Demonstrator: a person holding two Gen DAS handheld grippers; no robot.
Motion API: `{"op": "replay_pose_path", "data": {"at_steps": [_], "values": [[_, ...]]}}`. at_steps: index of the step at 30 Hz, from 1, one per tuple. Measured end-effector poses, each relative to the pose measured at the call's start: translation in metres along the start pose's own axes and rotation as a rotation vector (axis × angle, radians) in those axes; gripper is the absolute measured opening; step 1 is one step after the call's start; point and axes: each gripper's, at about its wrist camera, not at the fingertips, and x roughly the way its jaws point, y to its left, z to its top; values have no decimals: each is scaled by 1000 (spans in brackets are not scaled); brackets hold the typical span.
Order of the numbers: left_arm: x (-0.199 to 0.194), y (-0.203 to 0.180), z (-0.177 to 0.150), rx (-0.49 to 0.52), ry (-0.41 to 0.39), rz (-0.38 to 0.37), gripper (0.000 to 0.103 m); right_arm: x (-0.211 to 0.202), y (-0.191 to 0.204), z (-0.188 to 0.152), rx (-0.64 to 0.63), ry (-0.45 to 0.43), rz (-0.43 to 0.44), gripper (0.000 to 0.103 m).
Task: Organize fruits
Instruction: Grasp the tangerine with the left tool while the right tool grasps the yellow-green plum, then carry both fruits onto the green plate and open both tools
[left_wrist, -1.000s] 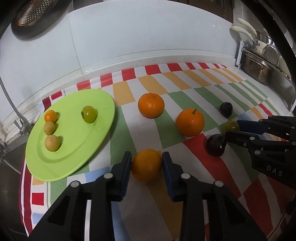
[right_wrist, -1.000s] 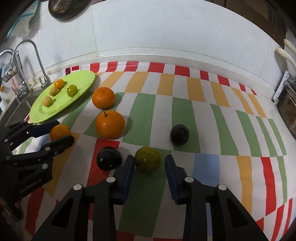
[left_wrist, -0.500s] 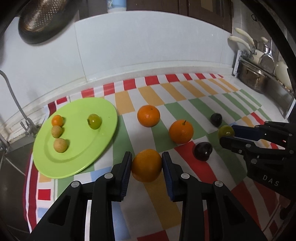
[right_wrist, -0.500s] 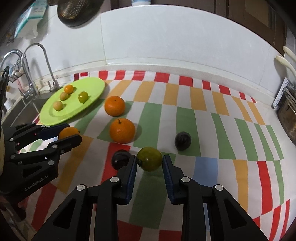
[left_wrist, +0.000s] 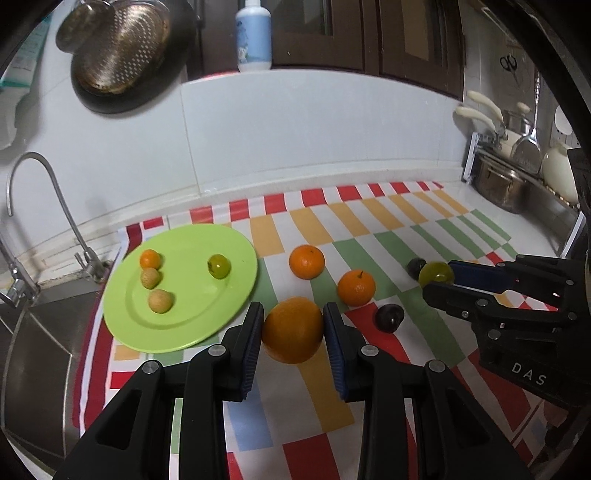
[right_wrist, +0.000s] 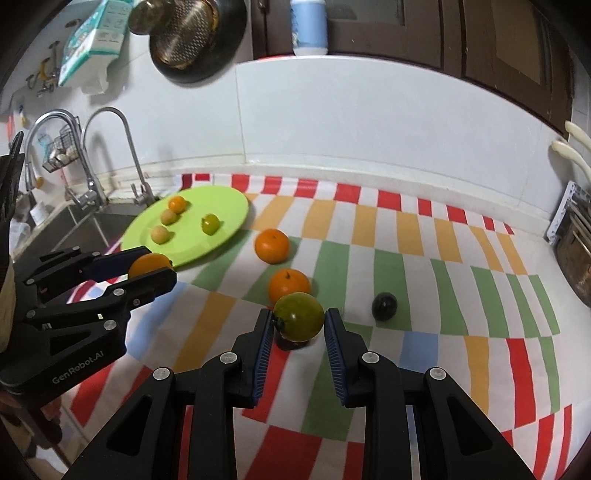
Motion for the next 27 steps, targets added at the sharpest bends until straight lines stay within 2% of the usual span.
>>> {"op": "replay_pose_path", "data": {"at_steps": [15,22,27], "values": [[-18,35,10,-44,-48,76,33,2,39,31,-40,-75,90,30],[-15,56,22,-54,-56,110,33,26,52,54,-31,-48,154,30],[-10,75,31,-69,-61,145,33,43,61,72,-41,-39,166,30]]}}
